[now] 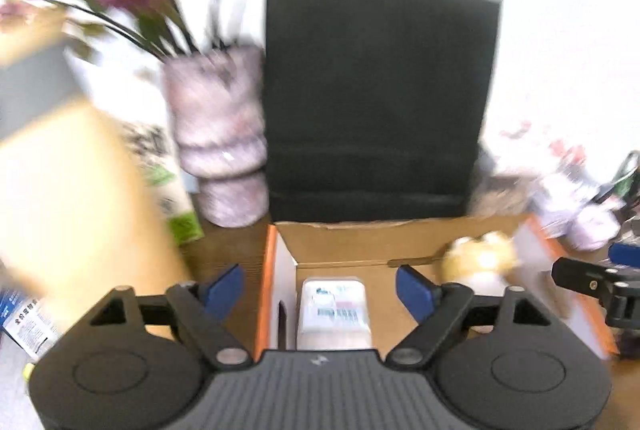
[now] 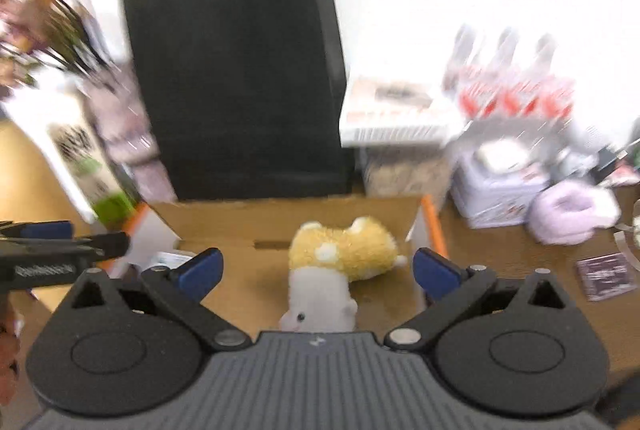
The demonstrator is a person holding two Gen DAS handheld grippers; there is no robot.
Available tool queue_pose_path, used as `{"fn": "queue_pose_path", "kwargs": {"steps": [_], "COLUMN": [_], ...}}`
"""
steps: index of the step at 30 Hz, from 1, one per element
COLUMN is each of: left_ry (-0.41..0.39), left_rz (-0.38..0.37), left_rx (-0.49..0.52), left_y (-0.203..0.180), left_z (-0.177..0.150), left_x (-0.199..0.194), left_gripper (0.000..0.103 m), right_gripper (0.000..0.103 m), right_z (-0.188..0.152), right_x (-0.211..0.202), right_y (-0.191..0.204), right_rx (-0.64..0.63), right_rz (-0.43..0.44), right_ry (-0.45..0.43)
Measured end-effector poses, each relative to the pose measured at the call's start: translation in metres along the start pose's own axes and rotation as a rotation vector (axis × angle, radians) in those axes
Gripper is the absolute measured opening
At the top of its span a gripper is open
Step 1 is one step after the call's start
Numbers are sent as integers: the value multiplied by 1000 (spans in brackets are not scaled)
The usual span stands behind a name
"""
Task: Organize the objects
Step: 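Lower the wipe pack into the cardboard box with the left tool while the right tool drops the sheep in, then withdraw both open tools from the box back over the table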
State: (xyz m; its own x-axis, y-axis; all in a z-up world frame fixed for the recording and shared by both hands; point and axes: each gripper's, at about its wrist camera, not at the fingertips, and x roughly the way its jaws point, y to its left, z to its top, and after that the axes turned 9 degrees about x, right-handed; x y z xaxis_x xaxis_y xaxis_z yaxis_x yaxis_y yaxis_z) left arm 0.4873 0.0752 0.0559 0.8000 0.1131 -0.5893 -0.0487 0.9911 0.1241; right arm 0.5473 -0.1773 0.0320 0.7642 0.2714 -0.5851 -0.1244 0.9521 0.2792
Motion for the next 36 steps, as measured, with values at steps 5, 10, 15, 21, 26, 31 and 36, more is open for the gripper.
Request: {"fn": "queue_pose_path", "kwargs": {"steps": [5,10,15,21,26,31,36], "left_ry": [-179,-274,-251,-174,-155,-174,-171], "left_rz": [-34,-66,-64,-41,-8,-38,-121], "left_rx": [-12,52,81,159,63,78,113], "left_y": [15,-2,-32,-38,-27,-31,-51], "left_z": [-72,-172,-249,-296,-286,-272,-247], "left_x": [-134,-238,-289,-306,-288,-258,-203], "left_gripper": [101,103,103,103,103,100,89], "right_gripper": [103,103,103,103,103,103,103], "right_z": [-58,-158,-245,-306,-307,-300,-279], "right_x": [-126,-219,-275,-308,-304,-287,-252], "right_y": [6,-4,-16,-17,-19,-6,-2], "right_rx": [-83,-134,-31,-140,-98,-155,-185], "right_rz": [73,132,72,-24,-44,-19,-30], "right_ry": [-160,-159,-168,-48,-70,-108,-131]}}
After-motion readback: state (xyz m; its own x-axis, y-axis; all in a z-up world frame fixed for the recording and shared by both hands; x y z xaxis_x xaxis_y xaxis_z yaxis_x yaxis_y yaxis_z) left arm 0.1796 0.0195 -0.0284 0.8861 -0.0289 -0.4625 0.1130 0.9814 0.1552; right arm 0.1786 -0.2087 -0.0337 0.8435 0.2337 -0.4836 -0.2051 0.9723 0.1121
